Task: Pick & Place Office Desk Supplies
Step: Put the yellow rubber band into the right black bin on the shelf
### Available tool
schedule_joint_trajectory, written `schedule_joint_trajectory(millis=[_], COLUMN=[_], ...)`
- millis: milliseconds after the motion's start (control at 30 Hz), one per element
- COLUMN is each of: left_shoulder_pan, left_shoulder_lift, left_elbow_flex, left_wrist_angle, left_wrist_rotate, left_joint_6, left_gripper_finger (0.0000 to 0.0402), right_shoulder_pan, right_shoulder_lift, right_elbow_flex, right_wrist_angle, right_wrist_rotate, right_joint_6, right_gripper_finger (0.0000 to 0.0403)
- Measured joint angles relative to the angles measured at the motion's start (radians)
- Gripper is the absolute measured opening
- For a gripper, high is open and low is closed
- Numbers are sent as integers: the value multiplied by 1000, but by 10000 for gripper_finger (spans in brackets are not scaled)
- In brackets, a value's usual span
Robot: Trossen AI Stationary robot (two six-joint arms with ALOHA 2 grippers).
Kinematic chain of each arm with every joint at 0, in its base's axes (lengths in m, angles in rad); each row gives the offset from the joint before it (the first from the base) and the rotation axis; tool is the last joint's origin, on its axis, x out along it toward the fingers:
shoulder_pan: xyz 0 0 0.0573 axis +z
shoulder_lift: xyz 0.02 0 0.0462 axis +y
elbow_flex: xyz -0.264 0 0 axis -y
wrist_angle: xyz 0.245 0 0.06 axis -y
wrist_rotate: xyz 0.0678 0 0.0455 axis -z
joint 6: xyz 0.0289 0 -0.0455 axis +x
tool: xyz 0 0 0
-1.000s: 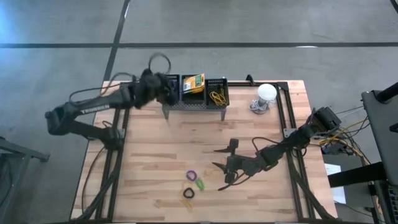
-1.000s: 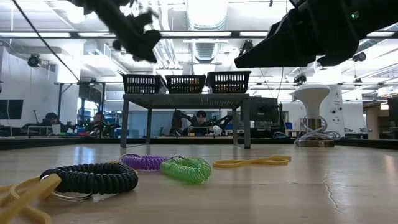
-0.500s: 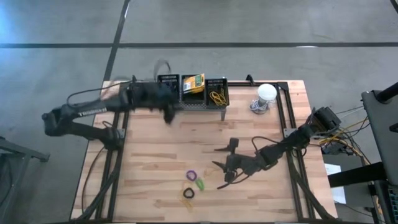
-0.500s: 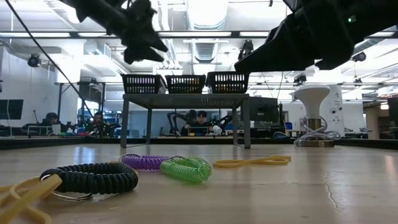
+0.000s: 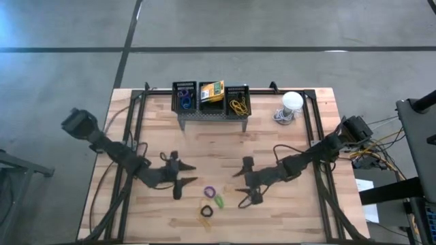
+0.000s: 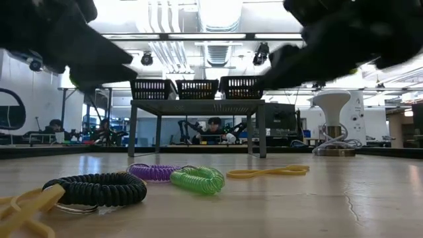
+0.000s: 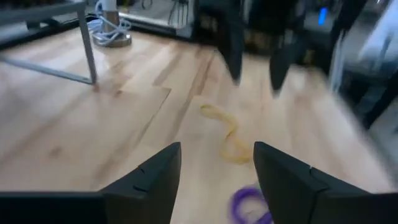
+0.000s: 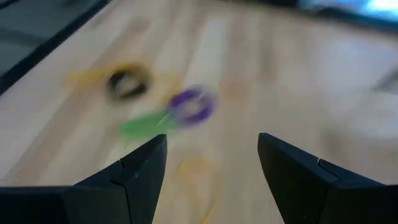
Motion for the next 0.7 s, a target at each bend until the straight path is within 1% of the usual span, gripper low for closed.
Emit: schedule_joint_trajectory(millis=[33, 67, 167, 233, 300, 367, 400, 467, 533, 633, 700], left_shoulder_pan=[-16, -27, -37, -36, -26, -15, -8, 4, 14, 23, 27], left_shoulder_lift=[34, 69, 197, 277, 340, 389, 409, 435, 448, 450, 447], left_elbow_flex=[-12, -21, -16, 17, 60, 95, 111, 141, 165, 188, 194], left_wrist_angle=[75, 138, 277, 306, 303, 283, 271, 237, 180, 86, 60], left_wrist_rotate=[-14, -15, -15, -18, -30, -36, -38, -40, -40, -38, -39], left_joint_6=[-36, -61, -114, -135, -113, -60, -26, 17, 28, 31, 33], left_gripper_finger=[207, 207, 206, 206, 206, 206, 206, 206, 206, 206, 206], right_shoulder_pan=[-7, -13, -42, -58, -64, -68, -68, -70, -71, -79, -87], right_shoulder_lift=[0, 0, 2, 22, 45, 80, 101, 154, 191, 236, 244], right_elbow_flex=[0, 0, -1, -4, -7, 3, 6, 16, 37, 68, 85], right_wrist_angle=[-38, -78, -174, -186, -191, -178, -175, -162, -152, -177, -215], right_wrist_rotate=[-45, -64, -60, -55, -87, -144, -156, -156, -152, -156, -163], right_joint_6=[7, 26, 98, 117, 116, 116, 116, 116, 115, 116, 126], right_gripper_finger=[247, 247, 247, 246, 243, 236, 232, 224, 214, 183, 149])
